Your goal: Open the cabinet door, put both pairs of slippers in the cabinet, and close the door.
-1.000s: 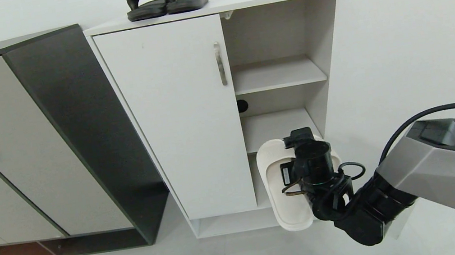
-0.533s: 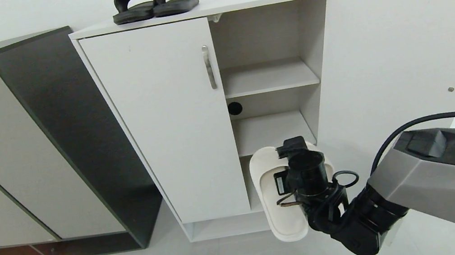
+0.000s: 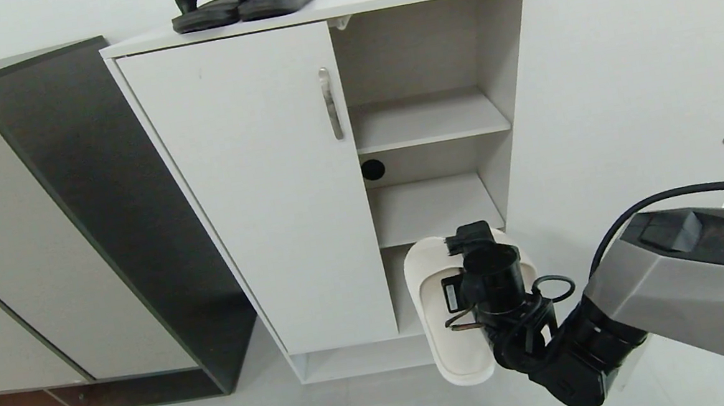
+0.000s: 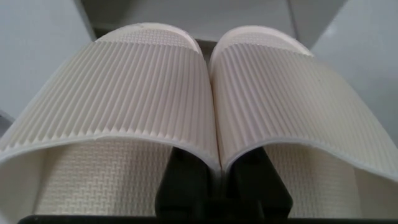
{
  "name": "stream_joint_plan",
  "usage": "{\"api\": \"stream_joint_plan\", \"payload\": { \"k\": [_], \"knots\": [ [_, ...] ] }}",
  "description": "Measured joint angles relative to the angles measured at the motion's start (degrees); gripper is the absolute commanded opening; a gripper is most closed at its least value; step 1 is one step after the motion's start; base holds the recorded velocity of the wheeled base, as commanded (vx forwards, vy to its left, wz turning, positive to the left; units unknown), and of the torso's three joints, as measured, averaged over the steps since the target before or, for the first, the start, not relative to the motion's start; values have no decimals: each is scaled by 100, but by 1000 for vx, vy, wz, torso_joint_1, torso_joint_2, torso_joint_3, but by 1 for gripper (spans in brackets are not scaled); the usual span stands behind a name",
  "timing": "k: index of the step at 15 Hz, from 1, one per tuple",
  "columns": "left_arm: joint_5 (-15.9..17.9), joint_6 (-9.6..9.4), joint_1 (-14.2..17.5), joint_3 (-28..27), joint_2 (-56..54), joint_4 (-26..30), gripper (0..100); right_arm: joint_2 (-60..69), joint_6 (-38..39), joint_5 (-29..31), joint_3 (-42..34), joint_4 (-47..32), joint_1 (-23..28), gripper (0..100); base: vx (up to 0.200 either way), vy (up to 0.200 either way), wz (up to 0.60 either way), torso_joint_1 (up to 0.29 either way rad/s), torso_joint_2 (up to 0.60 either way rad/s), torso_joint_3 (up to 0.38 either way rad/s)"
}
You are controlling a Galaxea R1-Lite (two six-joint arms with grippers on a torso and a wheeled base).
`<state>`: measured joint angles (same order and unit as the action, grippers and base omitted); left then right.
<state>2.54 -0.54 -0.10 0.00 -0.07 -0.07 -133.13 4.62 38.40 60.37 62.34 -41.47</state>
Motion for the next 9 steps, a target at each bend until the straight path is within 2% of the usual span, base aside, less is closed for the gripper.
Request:
{"api": "stream_joint_plan", "payload": {
  "k": [4,7,9],
  "knots": [
    [2,10,0,0,0,0,0,-39,17,0,5,22,10,0,0,0,0,1,4,-189],
    [2,10,2,0,0,0,0,-112,-123,20,38,571,24,0,0,0,0,4,2,-178],
    [2,10,0,0,0,0,0,-145,-251,79,46,926,11,0,0,0,0,6,-1,-33]
  ]
}}
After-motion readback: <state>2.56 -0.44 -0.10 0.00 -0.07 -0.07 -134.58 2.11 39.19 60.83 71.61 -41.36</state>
